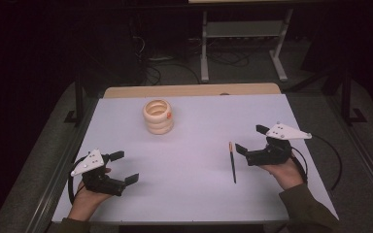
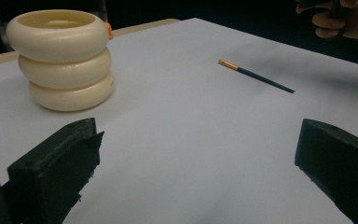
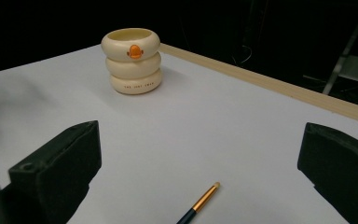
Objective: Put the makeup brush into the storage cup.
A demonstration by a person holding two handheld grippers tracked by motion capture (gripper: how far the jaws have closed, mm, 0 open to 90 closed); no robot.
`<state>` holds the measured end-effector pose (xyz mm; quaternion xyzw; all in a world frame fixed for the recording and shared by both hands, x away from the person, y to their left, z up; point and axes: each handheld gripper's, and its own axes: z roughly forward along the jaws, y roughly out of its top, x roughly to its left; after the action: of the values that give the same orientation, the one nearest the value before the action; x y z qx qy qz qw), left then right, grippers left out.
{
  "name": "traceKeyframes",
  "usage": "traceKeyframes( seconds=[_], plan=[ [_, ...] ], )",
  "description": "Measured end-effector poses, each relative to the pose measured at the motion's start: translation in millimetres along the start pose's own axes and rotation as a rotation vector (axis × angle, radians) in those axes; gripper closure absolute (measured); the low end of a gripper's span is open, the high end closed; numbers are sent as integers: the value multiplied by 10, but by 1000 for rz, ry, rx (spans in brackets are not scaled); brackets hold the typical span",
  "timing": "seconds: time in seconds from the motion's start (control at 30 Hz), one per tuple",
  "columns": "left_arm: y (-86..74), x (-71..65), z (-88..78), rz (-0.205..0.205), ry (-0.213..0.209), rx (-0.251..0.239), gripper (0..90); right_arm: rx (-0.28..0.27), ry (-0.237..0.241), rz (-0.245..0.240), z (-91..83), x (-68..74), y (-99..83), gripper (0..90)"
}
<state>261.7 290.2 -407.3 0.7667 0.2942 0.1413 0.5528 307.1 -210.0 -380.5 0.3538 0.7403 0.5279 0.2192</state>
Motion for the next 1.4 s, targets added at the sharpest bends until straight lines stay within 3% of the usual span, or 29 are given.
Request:
traceKeyframes(
  seconds=[0.7,1.13,1.4],
  plan=[
    [-1,-6,4,-2,-3,6,0,2,12,14,160,-43,67,0],
    [-1,-11,8,2,-3,7,0,3,12,-8,289,-53,170,0],
    [-2,-8,6,0,-3,6,0,36,7,-12,374,-52,223,0]
  ],
)
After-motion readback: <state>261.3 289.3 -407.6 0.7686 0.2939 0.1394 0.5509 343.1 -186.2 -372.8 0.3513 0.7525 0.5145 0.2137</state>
